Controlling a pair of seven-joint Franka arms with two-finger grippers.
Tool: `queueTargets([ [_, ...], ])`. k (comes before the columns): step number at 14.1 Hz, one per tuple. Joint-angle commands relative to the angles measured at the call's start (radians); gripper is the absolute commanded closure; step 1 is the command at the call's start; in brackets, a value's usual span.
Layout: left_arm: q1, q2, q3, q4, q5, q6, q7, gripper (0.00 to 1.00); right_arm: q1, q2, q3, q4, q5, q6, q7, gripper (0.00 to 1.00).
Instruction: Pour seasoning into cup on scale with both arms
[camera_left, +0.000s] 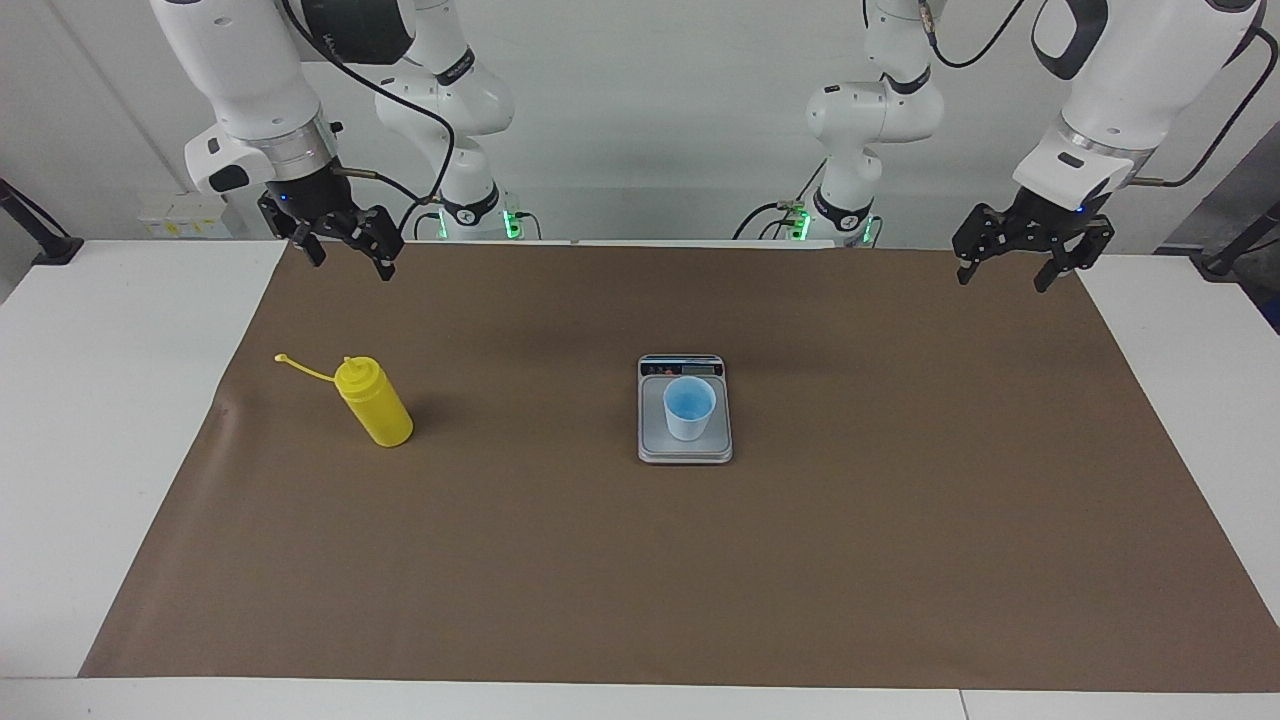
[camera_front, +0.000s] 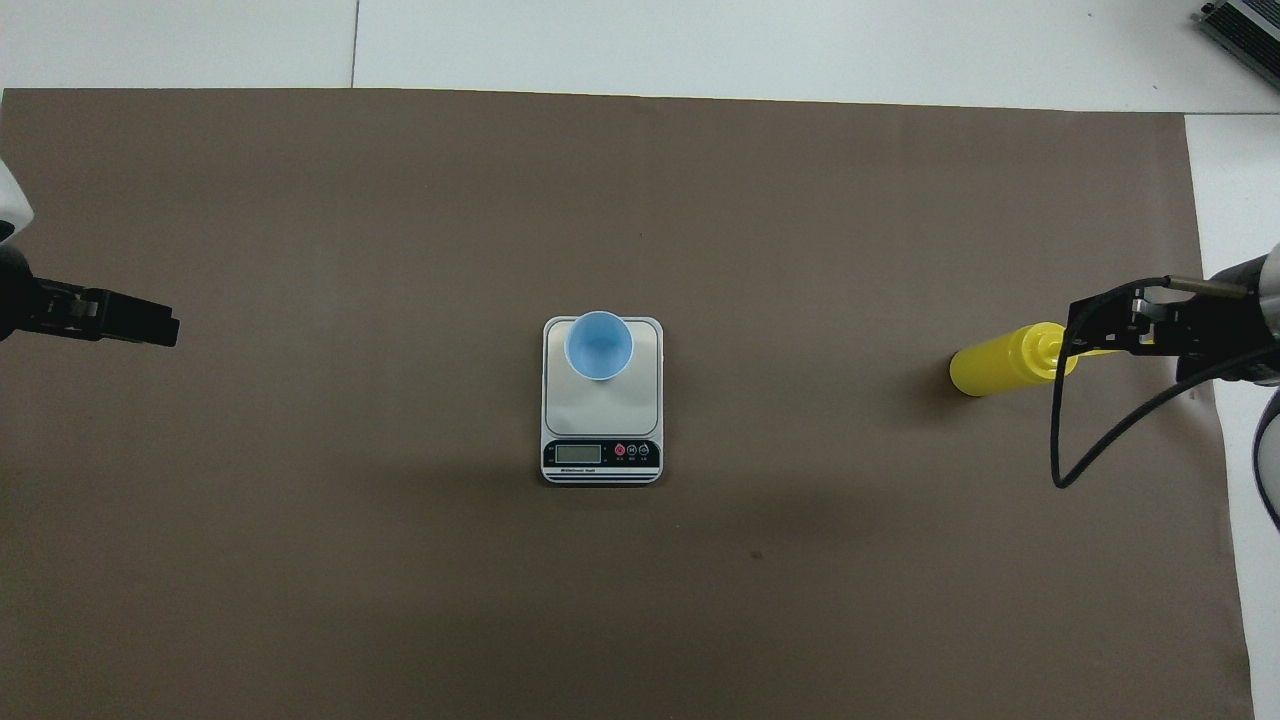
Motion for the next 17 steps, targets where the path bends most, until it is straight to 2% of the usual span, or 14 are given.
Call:
queueTargets([
  [1,0.012,-0.024,-0.005,-0.037,-0.018,0.023,0.002,0.0,-0.015,-0.006,0.01,-0.004,0.002,-0.009,-0.021,0.0],
  [17,0.012,-0.024,-0.005,-0.039,-0.015,0.021,0.002,0.0,-0.029,-0.008,-0.002,-0.004,0.002,-0.029,-0.028,0.0],
])
